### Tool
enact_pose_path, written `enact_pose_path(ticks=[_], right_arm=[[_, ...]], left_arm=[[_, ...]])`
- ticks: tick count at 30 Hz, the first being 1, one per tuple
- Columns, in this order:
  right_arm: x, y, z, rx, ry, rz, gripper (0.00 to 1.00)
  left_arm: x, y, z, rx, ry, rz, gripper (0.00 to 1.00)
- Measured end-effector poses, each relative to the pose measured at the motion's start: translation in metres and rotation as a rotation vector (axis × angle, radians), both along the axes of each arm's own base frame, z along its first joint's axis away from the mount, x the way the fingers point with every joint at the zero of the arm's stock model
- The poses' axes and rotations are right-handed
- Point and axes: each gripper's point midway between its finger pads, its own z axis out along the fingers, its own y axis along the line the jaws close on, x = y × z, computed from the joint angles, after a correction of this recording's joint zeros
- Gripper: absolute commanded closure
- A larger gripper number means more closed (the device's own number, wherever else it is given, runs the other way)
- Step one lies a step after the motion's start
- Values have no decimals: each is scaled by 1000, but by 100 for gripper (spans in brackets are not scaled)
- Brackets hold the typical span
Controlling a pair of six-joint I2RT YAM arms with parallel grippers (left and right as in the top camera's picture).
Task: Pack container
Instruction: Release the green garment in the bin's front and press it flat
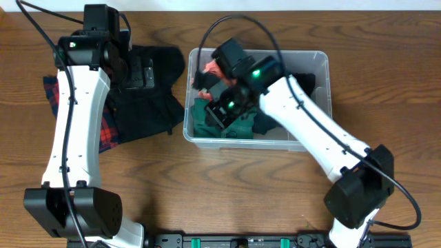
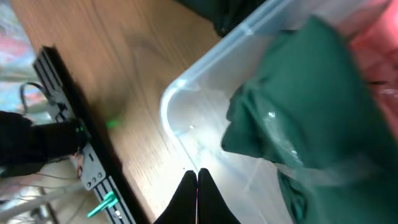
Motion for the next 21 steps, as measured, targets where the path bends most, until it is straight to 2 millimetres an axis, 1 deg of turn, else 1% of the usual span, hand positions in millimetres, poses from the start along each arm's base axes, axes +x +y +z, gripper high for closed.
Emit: enact_pose_path(ticks=[2, 5, 9, 13, 19, 21], right_arm=[[-1, 5, -3, -29, -42, 7, 99], [5, 9, -8, -83, -117, -19, 99], [16, 4, -19, -159, -183, -91, 99], [29, -1, -28, -194, -230, -162, 99], [48, -3, -43, -189, -287, -225, 99], [57, -5, -51, -183, -312, -249, 99]], left_arm=[[0, 0, 0, 0, 0, 0, 2], [0, 0, 0, 0, 0, 0, 2], [0, 0, 0, 0, 0, 0, 2], [0, 0, 0, 0, 0, 0, 2], [0, 0, 0, 0, 0, 0, 2], [0, 0, 0, 0, 0, 0, 2]])
